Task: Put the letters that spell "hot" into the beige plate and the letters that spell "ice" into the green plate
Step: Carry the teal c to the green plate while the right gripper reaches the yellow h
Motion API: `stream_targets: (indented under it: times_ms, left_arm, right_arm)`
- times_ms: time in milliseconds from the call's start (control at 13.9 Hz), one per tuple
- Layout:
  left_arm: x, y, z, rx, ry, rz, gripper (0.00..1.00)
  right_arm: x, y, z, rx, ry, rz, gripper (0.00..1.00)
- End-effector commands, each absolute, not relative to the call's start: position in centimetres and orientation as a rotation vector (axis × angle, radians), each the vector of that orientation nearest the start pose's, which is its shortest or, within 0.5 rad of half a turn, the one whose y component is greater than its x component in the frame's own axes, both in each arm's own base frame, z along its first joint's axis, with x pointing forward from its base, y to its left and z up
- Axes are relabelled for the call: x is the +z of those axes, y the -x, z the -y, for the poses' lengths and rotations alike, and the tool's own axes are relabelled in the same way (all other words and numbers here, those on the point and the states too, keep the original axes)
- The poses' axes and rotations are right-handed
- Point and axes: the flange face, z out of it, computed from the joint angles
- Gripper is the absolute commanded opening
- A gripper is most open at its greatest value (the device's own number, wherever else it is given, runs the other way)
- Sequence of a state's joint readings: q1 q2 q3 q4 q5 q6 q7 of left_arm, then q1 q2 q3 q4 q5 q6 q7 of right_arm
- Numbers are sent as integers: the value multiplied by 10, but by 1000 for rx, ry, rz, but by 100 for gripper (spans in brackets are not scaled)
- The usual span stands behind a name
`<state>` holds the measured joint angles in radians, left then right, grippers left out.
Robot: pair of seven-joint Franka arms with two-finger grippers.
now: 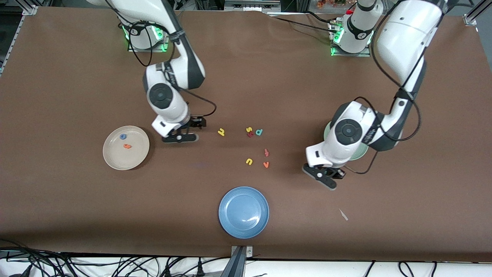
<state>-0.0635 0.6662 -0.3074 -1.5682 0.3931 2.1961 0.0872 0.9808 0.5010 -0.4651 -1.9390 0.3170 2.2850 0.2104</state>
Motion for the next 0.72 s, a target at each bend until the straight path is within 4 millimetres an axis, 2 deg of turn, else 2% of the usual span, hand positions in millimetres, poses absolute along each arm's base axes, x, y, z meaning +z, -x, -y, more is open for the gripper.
stream_targets:
  times_ms: [0, 72, 289, 433, 505, 649]
  left_arm:
    - [274, -626, 189, 142, 2837, -914, 4]
    - [271, -613, 188, 173, 2834, -916, 5]
    - [259, -593, 149, 215, 2844, -867, 5]
    - [246, -567, 139, 174, 2859, -883, 5]
    - [237, -561, 129, 168, 2873, -868, 6]
    - [221, -554, 108, 147, 2904, -838, 9]
  right_arm:
    - [220, -508, -353, 62, 3117, 464, 100]
    - [218, -505, -362, 32, 3102, 524, 100]
    - [216, -503, -382, 6, 3055, 668, 100]
    - [208, -500, -388, 9, 3046, 731, 100]
    - [207, -506, -397, -25, 3025, 793, 100]
    - [192, -507, -405, -11, 3008, 784, 100]
